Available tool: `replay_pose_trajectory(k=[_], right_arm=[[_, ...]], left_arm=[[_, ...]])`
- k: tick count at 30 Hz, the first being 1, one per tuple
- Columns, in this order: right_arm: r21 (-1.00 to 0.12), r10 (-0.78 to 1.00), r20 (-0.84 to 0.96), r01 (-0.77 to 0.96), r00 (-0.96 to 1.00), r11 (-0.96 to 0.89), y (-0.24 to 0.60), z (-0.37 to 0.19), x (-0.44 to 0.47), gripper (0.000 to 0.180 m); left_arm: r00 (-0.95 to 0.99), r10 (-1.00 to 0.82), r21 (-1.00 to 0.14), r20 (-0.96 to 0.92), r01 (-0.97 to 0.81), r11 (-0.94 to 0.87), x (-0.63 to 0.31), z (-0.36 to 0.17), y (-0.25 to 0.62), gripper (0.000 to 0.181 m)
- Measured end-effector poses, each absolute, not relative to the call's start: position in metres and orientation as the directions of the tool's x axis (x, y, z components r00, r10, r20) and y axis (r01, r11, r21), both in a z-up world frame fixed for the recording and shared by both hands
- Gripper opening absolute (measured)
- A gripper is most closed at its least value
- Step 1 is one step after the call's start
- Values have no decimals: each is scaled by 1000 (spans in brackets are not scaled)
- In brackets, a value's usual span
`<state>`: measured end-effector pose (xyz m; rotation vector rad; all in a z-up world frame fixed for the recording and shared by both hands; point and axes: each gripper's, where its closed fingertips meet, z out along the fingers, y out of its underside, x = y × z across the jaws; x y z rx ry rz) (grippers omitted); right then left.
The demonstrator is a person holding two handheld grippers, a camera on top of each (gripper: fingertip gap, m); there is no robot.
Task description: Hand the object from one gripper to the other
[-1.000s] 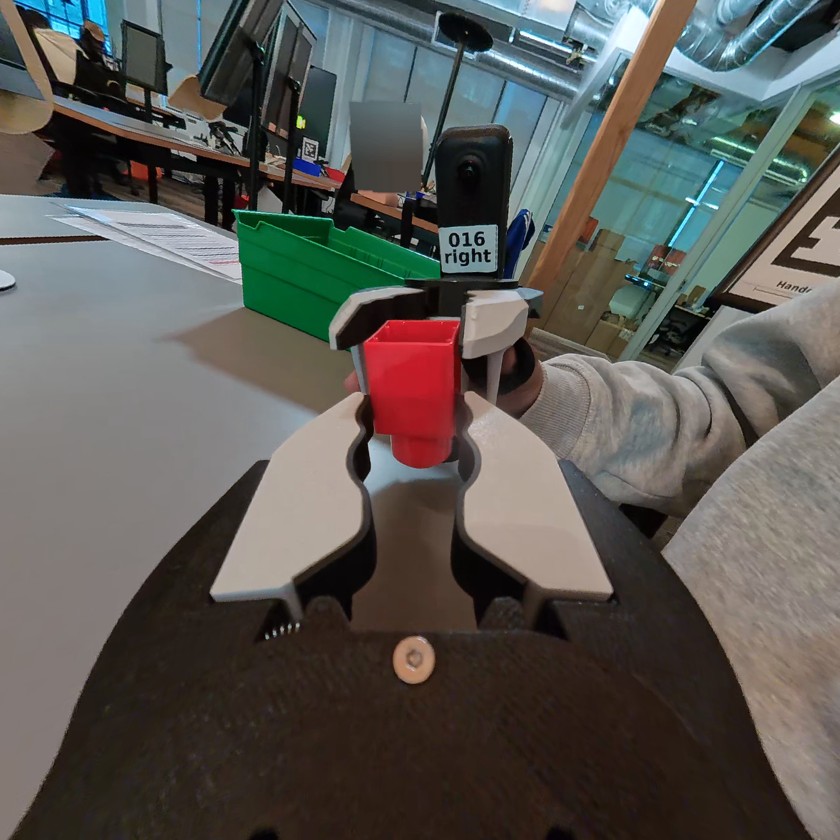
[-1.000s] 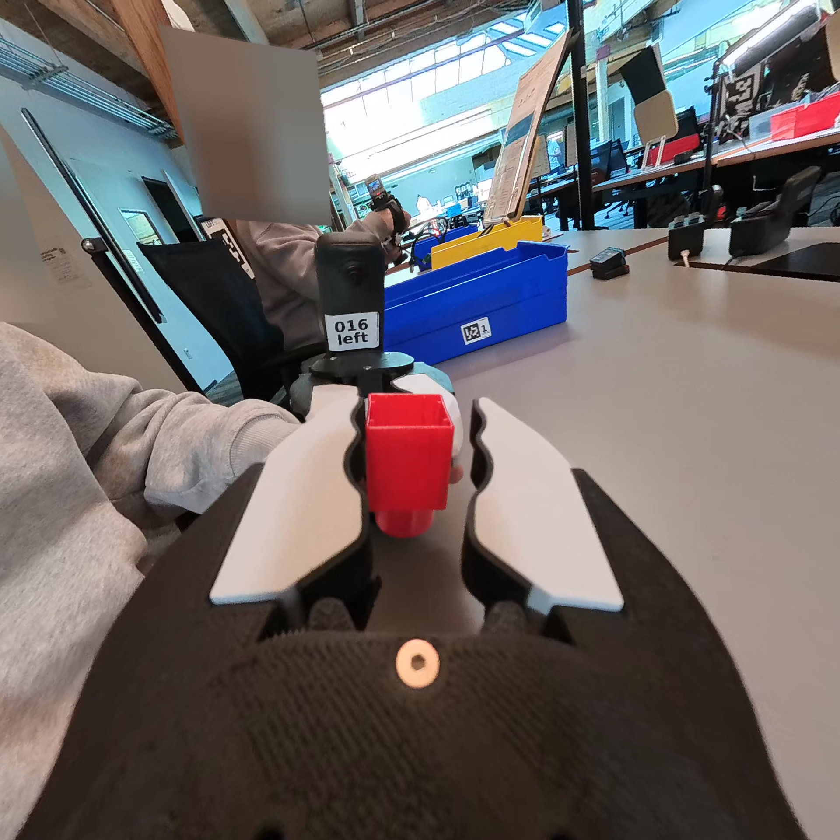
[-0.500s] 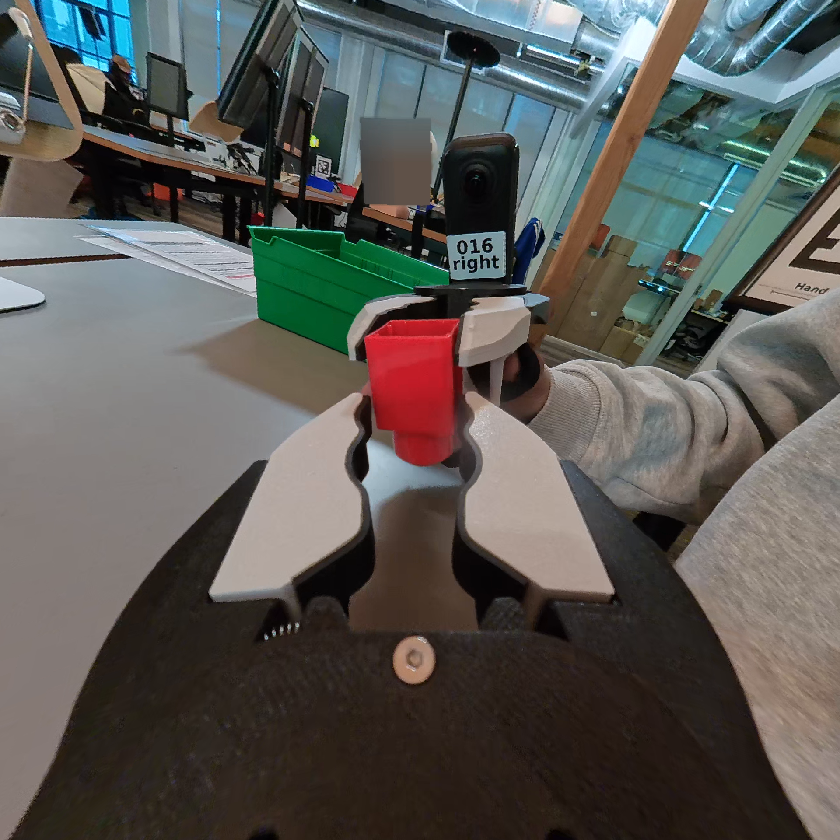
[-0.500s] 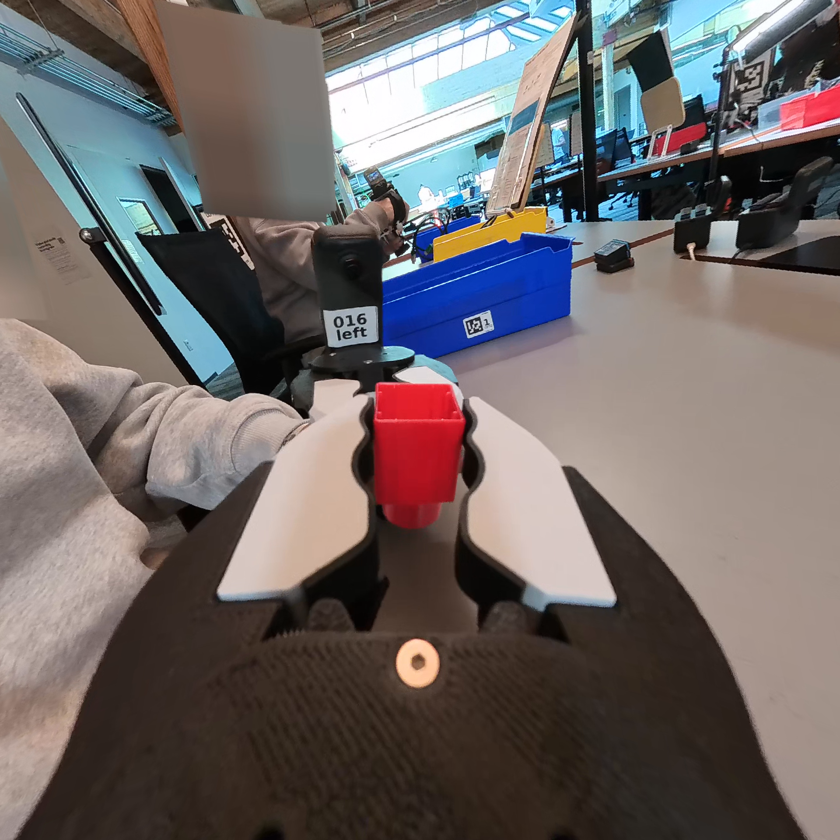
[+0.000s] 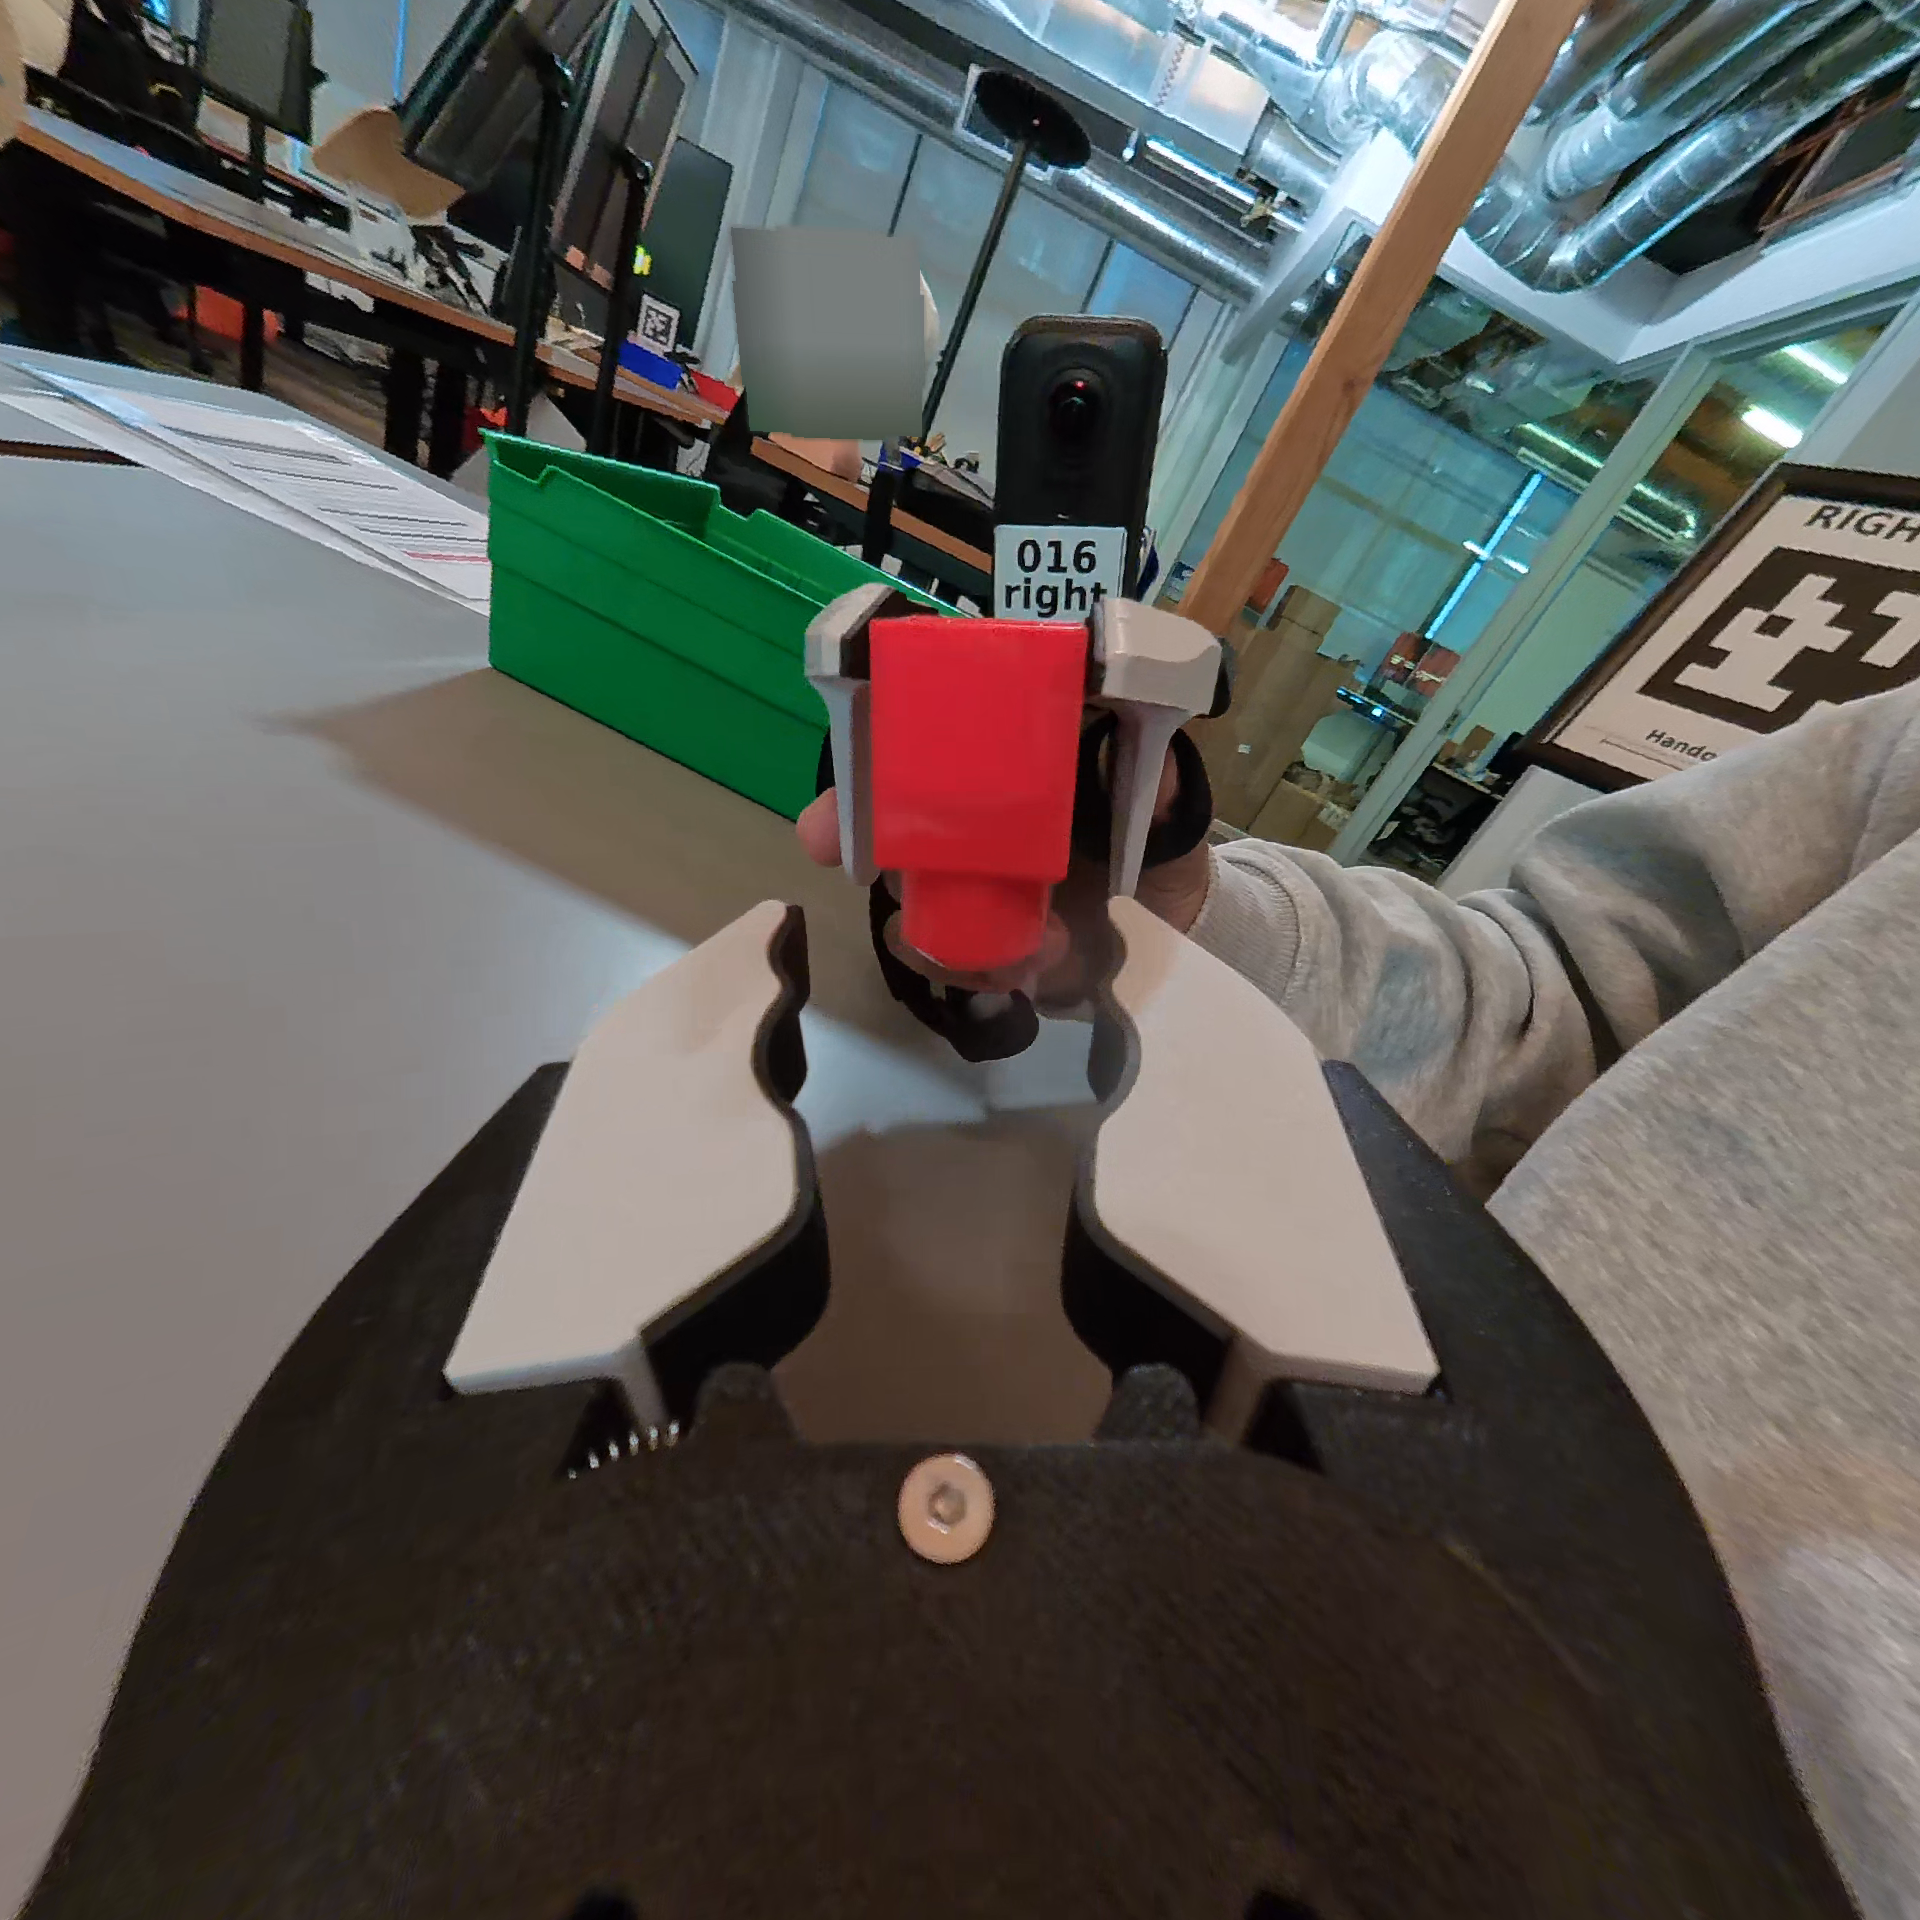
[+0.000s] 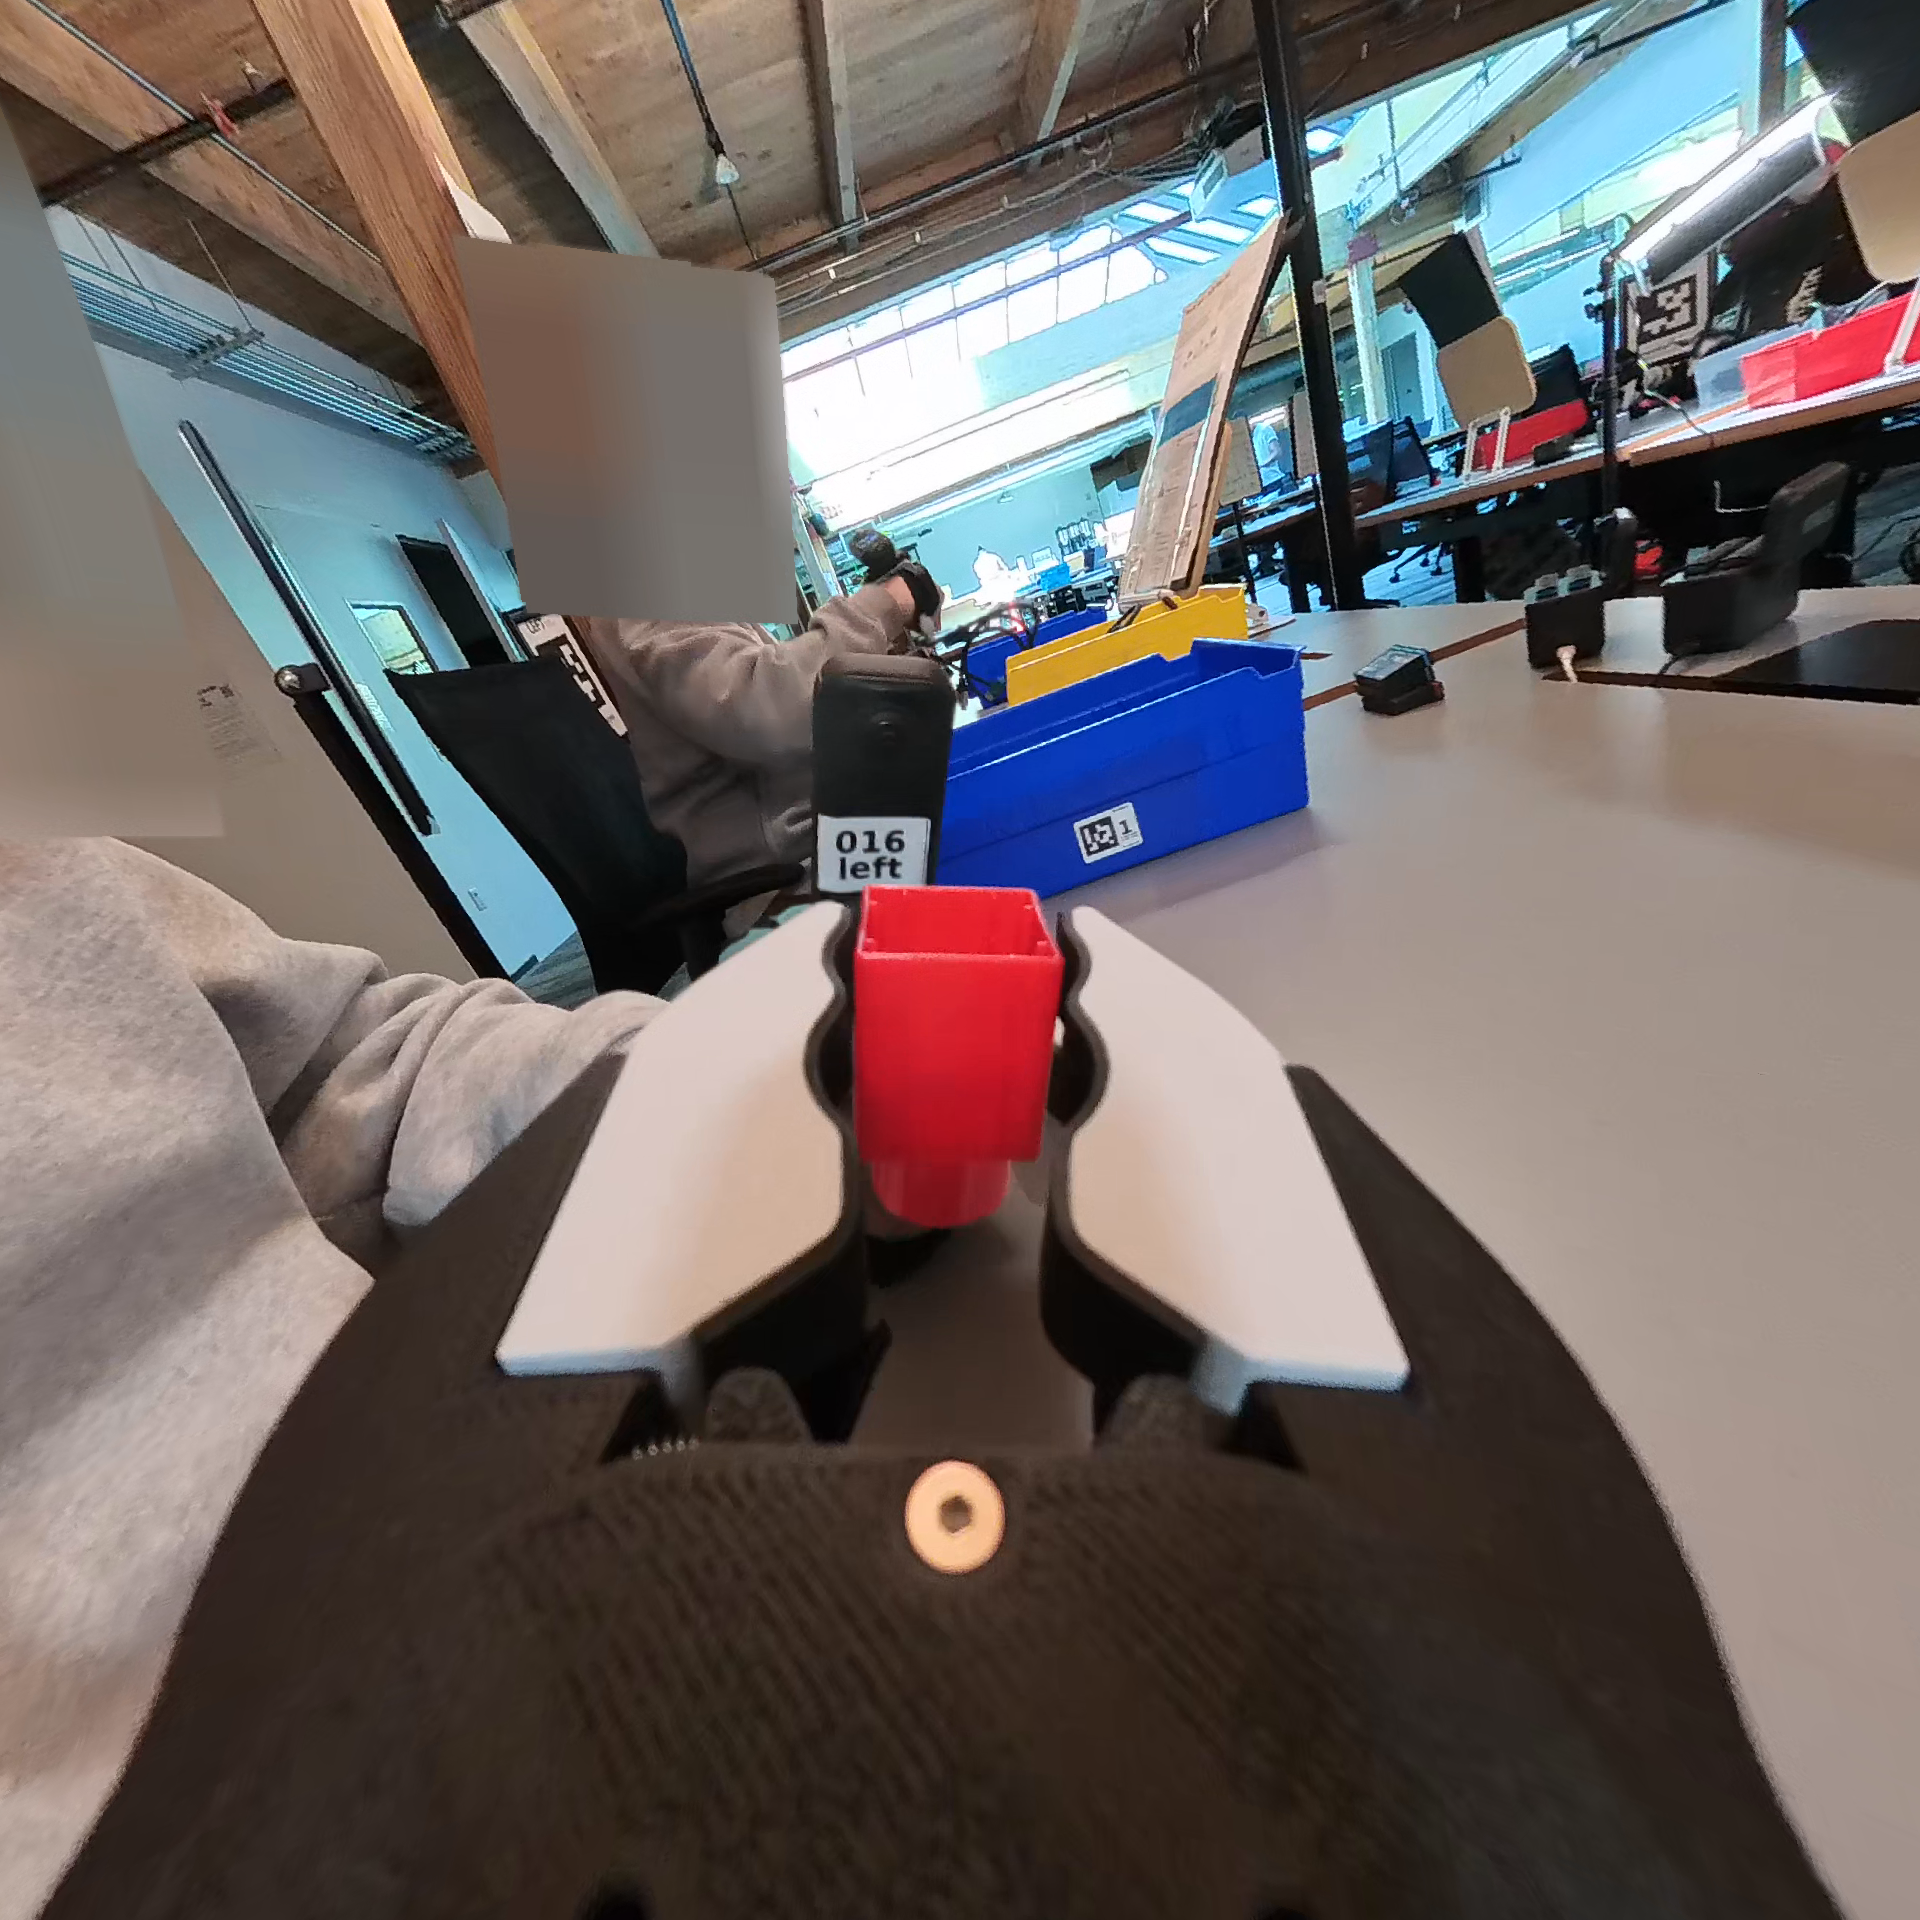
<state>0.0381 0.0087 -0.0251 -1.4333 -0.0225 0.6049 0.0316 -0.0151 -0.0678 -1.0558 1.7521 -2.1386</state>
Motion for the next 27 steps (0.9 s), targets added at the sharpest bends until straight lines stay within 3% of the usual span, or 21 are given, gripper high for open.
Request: replay_pose_trajectory(k=[27], right_arm=[[-934,432,-311,-356,847,25,12,-23,25,37]], left_arm=[[-773,-524,-932,357,-263,-248,23,-65,-25,29]])
